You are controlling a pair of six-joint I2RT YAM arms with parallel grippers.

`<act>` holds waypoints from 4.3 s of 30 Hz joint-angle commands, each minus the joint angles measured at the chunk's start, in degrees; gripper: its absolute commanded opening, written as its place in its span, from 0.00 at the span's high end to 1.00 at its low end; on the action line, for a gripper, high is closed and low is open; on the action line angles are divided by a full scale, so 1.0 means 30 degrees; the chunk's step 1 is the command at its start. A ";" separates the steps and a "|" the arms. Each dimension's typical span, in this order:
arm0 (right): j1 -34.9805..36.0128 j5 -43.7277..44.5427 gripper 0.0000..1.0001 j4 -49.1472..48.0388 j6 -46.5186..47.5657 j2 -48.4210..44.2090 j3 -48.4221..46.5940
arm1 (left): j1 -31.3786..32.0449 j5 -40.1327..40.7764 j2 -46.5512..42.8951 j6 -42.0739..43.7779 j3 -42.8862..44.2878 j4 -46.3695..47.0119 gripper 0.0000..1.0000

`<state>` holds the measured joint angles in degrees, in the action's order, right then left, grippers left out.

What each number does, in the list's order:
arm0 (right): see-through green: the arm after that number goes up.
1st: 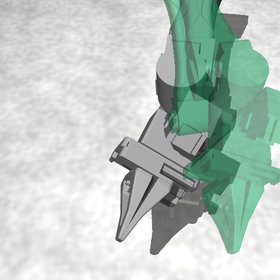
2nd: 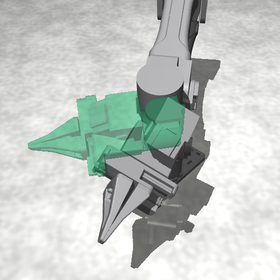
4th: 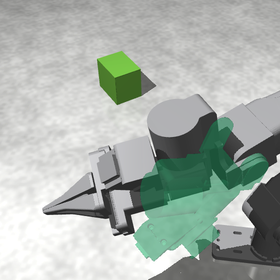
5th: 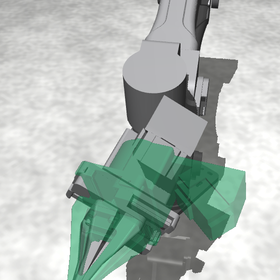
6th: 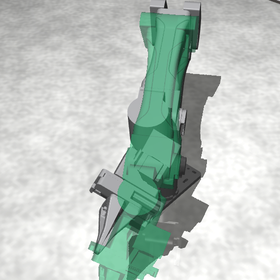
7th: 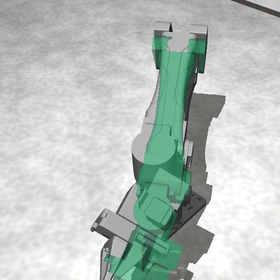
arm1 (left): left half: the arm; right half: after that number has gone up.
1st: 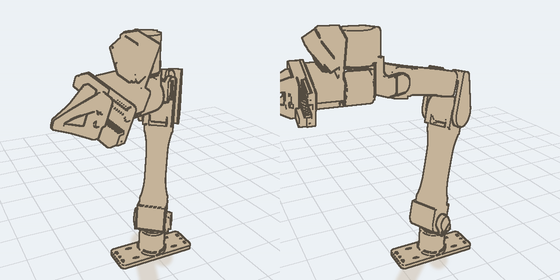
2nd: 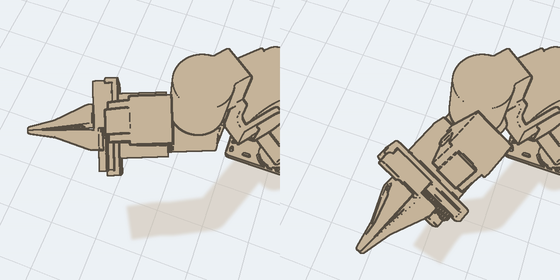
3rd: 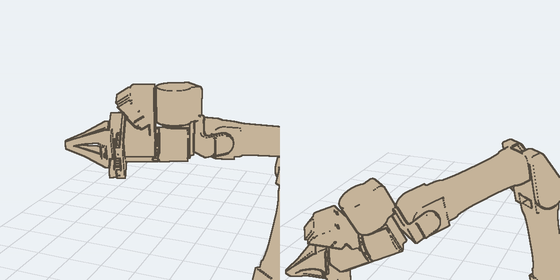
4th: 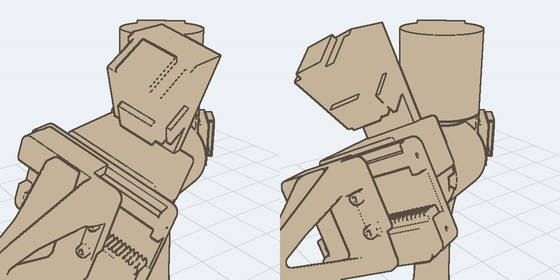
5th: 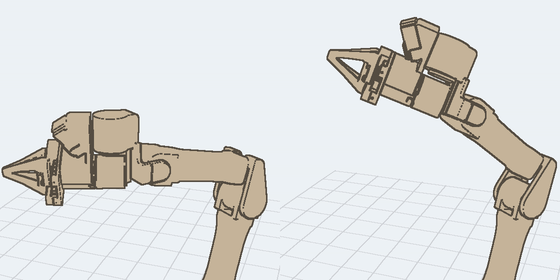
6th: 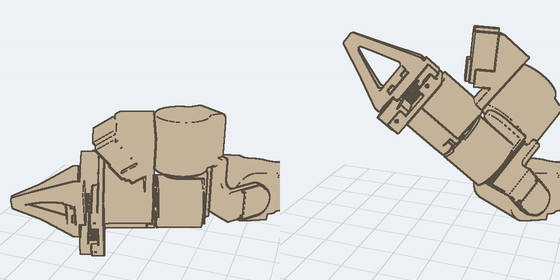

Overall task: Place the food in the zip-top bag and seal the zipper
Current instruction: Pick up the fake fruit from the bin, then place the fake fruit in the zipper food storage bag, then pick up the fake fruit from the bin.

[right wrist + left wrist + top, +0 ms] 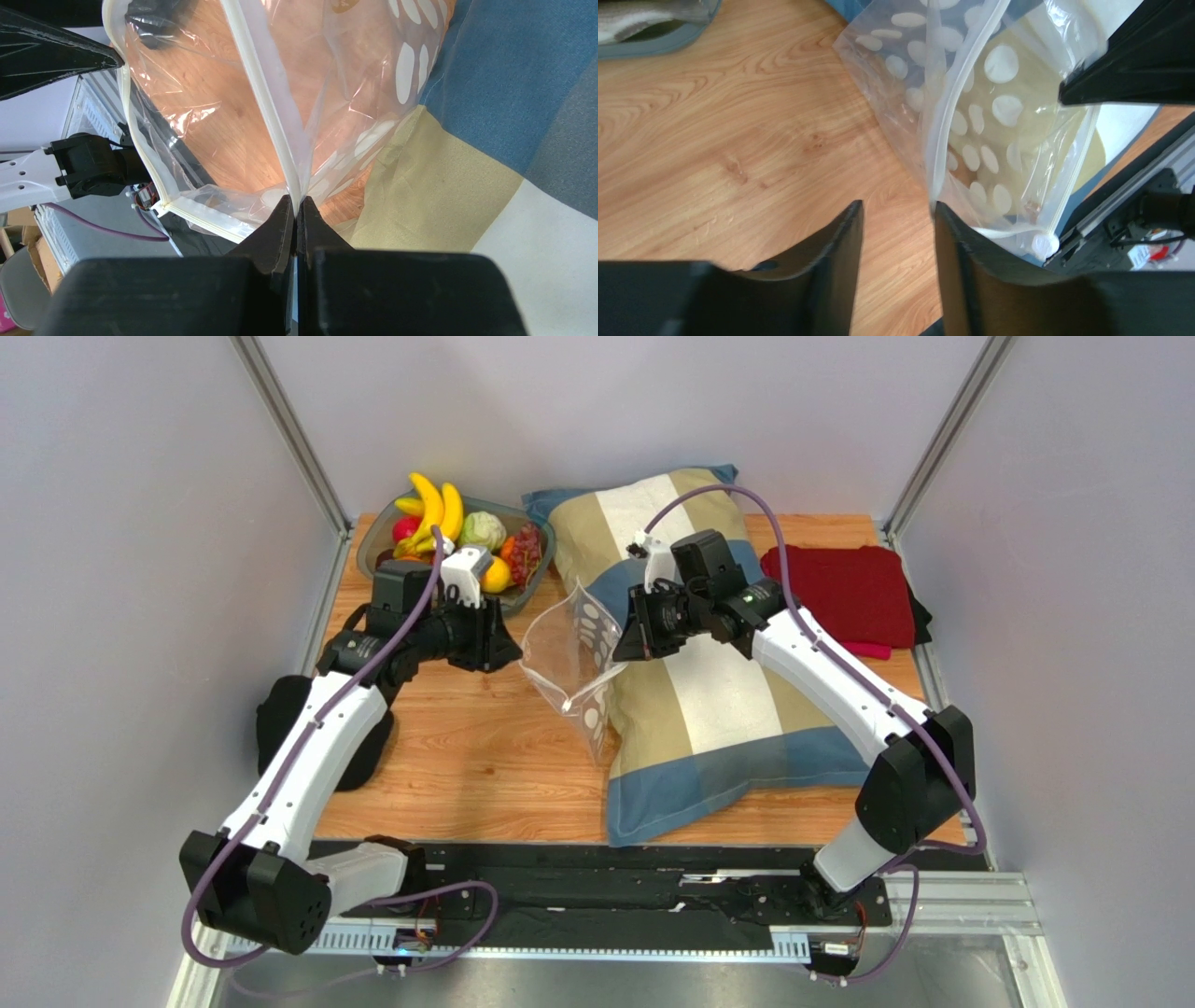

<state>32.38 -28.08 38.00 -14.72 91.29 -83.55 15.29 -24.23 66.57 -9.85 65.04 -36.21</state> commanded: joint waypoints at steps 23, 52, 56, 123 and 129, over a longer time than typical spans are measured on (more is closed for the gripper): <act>0.0486 0.1302 1.00 -0.0830 -0.3003 0.2472 -0.2033 | -0.5389 0.3418 1.4956 0.5246 1.1218 0.4744 0.01; 0.0544 0.2329 1.00 0.2453 -0.2825 0.1445 -0.3236 | -0.3518 -0.4400 0.5417 0.0794 0.6839 0.3779 0.68; 0.0691 0.2122 1.00 0.1838 -0.3207 0.2148 -0.3264 | -0.0274 -0.5458 0.2396 -0.0054 0.4458 0.3077 0.67; -0.0305 -0.0251 1.00 0.1338 -0.4058 0.3233 -0.3205 | -1.0253 -0.4874 2.3543 1.0343 1.9776 0.5243 0.28; -0.0393 -0.0251 1.00 0.1367 -0.4029 0.3350 -0.3264 | -1.0252 -0.5487 2.3749 1.0752 1.9777 0.5038 0.41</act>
<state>31.64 -28.03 43.83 -26.33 100.95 -91.85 -15.46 -38.06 137.64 19.35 121.84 -21.78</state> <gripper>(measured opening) 0.010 0.632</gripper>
